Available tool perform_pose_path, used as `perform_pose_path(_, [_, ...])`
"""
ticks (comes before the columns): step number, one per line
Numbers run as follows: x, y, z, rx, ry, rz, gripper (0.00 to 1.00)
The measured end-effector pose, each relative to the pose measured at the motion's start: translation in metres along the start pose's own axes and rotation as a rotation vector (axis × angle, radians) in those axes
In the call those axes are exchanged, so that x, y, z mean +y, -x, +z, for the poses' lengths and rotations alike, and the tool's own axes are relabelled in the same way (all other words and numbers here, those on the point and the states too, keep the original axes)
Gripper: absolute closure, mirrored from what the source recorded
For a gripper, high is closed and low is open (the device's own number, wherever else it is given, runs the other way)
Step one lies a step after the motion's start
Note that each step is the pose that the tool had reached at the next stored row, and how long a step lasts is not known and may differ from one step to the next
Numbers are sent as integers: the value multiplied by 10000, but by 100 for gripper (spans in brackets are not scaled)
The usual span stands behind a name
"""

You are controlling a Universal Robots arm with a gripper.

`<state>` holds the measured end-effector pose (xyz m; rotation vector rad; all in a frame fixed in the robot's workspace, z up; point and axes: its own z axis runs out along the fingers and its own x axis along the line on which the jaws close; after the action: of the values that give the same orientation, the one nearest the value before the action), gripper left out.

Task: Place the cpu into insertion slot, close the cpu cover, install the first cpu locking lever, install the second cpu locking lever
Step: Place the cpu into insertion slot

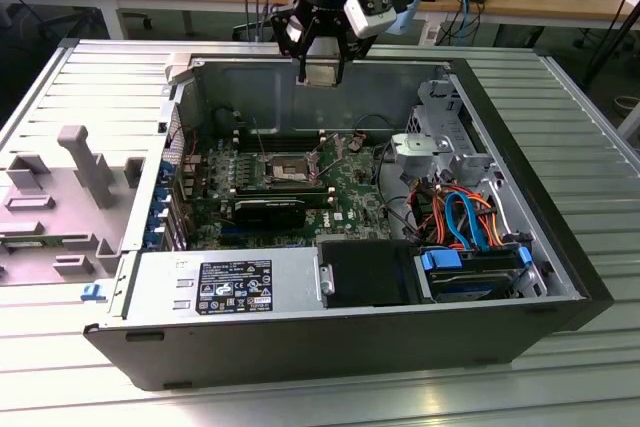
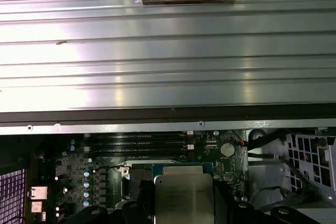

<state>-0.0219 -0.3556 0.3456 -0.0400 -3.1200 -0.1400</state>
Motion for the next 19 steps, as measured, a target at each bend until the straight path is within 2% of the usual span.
perform_pose_path(19, [-25,1,29,0,0,0,45])
